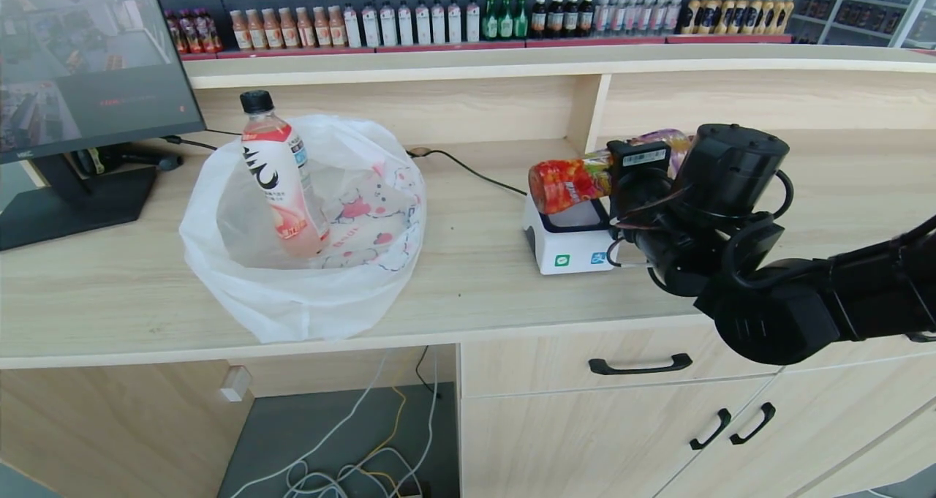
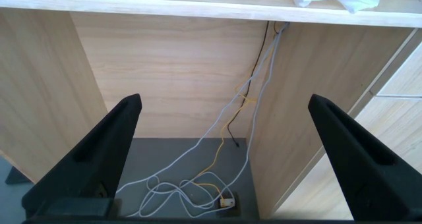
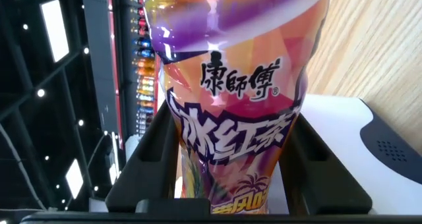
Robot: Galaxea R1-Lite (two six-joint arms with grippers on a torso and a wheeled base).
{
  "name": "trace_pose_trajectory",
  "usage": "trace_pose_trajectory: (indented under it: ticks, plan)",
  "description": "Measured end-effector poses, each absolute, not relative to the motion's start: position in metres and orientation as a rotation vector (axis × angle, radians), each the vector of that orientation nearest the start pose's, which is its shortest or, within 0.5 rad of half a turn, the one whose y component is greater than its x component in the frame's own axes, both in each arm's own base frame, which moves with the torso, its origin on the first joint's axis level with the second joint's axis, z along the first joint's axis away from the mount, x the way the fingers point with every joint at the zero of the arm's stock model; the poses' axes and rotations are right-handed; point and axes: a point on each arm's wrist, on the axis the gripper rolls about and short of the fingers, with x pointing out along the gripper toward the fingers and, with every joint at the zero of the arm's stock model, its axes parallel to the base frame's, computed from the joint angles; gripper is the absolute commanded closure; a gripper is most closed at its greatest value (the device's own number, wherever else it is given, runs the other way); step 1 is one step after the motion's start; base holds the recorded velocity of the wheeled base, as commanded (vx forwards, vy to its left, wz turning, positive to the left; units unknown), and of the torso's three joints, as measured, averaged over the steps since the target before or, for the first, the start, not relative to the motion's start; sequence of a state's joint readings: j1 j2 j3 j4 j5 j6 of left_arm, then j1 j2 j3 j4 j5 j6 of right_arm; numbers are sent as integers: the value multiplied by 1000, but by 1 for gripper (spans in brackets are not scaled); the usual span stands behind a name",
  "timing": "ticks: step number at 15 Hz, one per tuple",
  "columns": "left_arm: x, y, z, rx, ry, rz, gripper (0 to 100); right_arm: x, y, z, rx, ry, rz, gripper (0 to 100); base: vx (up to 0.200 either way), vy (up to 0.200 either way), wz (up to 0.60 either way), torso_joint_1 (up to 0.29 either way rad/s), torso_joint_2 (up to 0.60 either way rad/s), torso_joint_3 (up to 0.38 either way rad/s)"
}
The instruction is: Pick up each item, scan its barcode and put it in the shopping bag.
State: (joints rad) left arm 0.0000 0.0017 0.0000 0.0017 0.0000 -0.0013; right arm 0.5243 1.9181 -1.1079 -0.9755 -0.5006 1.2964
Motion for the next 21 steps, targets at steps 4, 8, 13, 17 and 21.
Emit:
trace_pose_trajectory:
  ticks: [4,8,13,17,21]
  plan:
    - [-23,0,75,-1,3,0,0,326,178,231,1361,-120,128,100,0,0,0,0,0,0]
    - [-23,0,75,-1,3,0,0,321,183,244,1246,-139,172,100,0,0,0,0,0,0]
    - [-23,0,75,-1,3,0,0,311,202,274,1007,-215,241,100,0,0,0,0,0,0]
    - [-23,0,75,-1,3,0,0,289,220,288,725,-292,270,100,0,0,0,0,0,0]
    - [-23,0,75,-1,3,0,0,258,237,293,512,-426,316,100,0,0,0,0,0,0]
